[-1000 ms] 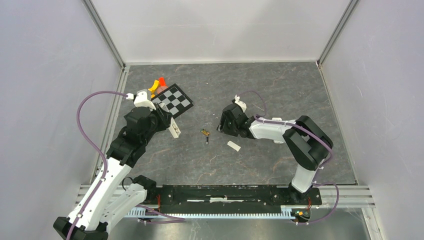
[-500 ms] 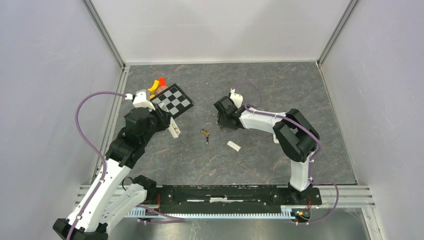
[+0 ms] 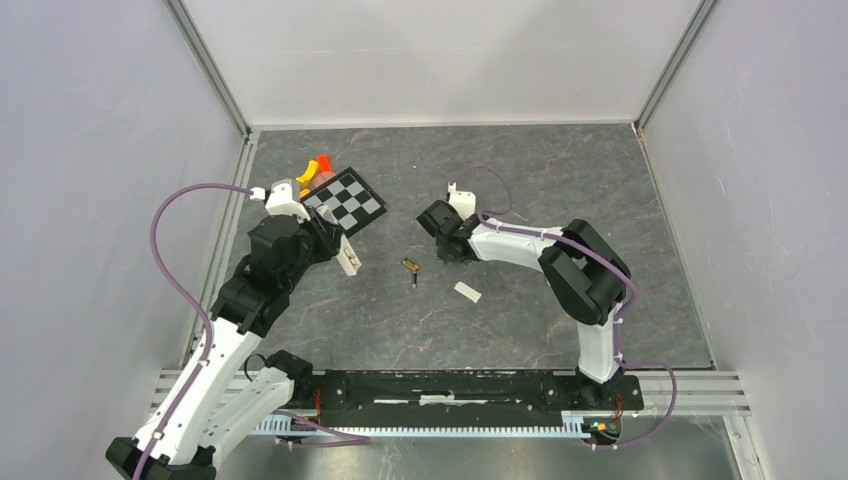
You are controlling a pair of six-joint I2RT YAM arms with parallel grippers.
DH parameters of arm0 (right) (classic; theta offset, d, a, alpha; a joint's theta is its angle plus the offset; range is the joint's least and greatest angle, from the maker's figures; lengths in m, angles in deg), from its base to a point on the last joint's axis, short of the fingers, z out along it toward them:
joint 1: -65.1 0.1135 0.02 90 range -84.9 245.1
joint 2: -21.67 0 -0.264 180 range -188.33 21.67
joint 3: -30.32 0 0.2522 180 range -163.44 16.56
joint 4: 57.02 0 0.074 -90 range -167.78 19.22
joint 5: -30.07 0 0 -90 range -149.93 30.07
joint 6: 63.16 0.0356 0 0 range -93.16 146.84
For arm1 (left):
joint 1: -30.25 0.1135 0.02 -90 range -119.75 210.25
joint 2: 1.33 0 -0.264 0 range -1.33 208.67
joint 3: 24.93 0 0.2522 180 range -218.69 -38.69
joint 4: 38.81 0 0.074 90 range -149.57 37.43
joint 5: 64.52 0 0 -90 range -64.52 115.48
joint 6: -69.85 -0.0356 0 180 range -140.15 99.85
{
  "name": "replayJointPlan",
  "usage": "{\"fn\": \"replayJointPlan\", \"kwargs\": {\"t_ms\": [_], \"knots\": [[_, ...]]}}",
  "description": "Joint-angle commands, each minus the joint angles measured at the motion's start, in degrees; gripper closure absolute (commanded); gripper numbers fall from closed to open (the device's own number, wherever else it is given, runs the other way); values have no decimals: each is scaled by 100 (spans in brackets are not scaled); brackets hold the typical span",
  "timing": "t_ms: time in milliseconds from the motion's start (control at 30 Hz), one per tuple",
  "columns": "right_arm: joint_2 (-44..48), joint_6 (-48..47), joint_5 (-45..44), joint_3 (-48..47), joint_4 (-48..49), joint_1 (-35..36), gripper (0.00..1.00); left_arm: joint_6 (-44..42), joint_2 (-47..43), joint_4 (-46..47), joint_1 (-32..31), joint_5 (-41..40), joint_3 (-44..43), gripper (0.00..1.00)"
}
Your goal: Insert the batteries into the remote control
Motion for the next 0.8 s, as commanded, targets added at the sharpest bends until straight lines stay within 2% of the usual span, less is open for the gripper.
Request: {"fn": "replayJointPlan", "kwargs": {"t_ms": [0, 167, 333, 467, 633, 767], "knots": [[-90, -92, 11, -10, -228, 38, 58, 157, -58, 261, -3, -56, -26, 98], [136, -151, 67, 371, 10, 56, 79, 162, -52, 274, 1, 0, -18, 98], [323, -824, 272, 586, 476, 52, 89, 147, 7, 322, -3, 156, -22, 98], [382, -1462, 306, 550, 522, 48, 88, 128, 5, 327, 4, 166, -31, 98], [245, -1785, 380, 320, 187, 48, 71, 136, 38, 357, -1, 188, -28, 98], [170, -1720, 596, 323, 69, 39, 68, 145, 44, 358, 3, 182, -22, 98]]}}
